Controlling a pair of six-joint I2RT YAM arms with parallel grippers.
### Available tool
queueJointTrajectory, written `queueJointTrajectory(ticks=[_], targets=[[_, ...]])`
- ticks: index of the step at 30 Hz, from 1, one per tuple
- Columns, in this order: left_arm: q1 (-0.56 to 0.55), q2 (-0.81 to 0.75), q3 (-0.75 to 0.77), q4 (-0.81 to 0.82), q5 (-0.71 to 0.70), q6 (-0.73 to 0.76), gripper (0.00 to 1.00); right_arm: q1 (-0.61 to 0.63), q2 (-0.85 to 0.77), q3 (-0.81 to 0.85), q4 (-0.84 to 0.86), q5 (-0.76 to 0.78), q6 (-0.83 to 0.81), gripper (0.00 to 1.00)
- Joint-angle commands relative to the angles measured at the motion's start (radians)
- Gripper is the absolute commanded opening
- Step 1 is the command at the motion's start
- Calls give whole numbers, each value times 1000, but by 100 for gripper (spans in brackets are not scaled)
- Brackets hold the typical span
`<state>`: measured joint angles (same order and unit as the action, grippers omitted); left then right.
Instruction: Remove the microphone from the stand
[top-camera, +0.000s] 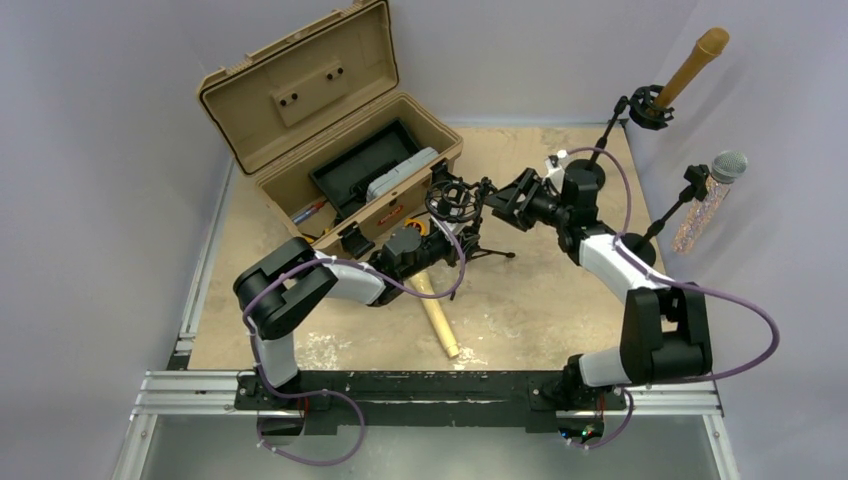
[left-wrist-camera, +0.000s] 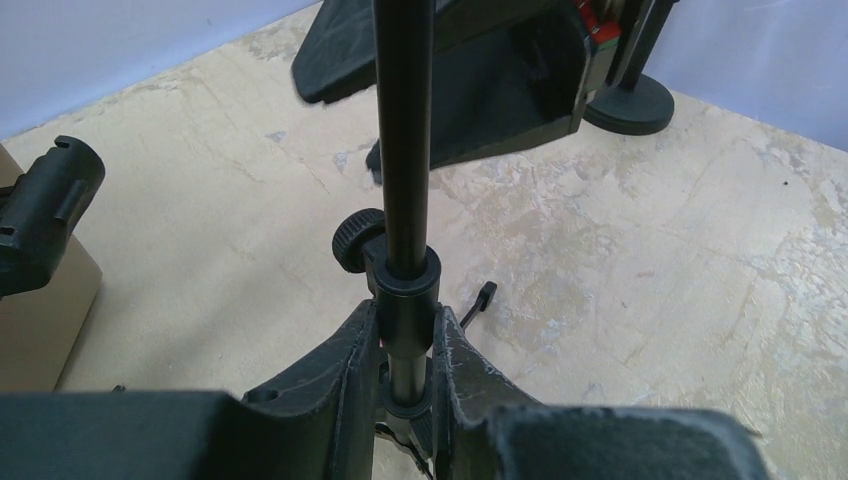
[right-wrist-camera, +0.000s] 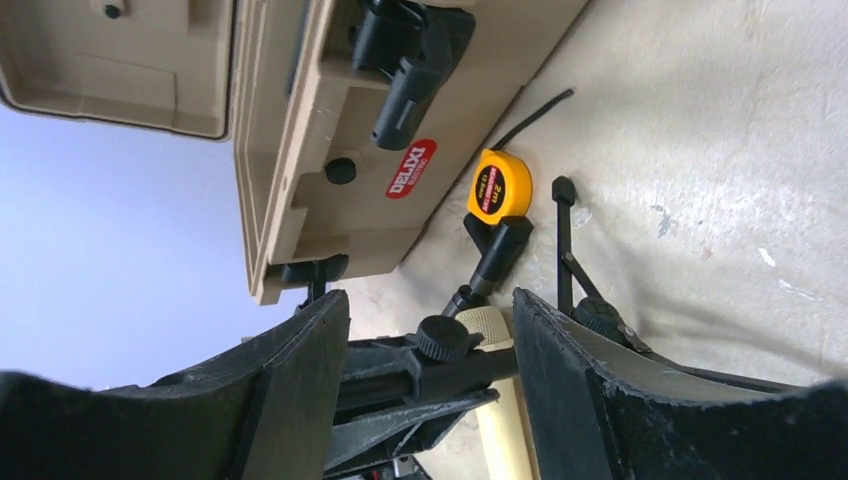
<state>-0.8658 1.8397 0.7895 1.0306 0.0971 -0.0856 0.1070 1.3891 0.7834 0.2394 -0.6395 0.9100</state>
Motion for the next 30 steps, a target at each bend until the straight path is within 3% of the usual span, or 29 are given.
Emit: queueJointTrajectory(ticks=[1,12,22,25,30], targets=[[-17,28,2,-41,25,-21,0,44,66,81,-121,65,26,60],[-25,33,6,-48,13,-14,0,152,100,187,-282,133,76,47],[-27,39,3,-52,-2,-16,0,154,67,153,-289,124,110,17],[-27,37,1,-51,-7,-22,0,153,64,126,-250,97,105,1],[-27,36,-2,-46,-5,-37,0,152,50,-25,47,-39,83,0]])
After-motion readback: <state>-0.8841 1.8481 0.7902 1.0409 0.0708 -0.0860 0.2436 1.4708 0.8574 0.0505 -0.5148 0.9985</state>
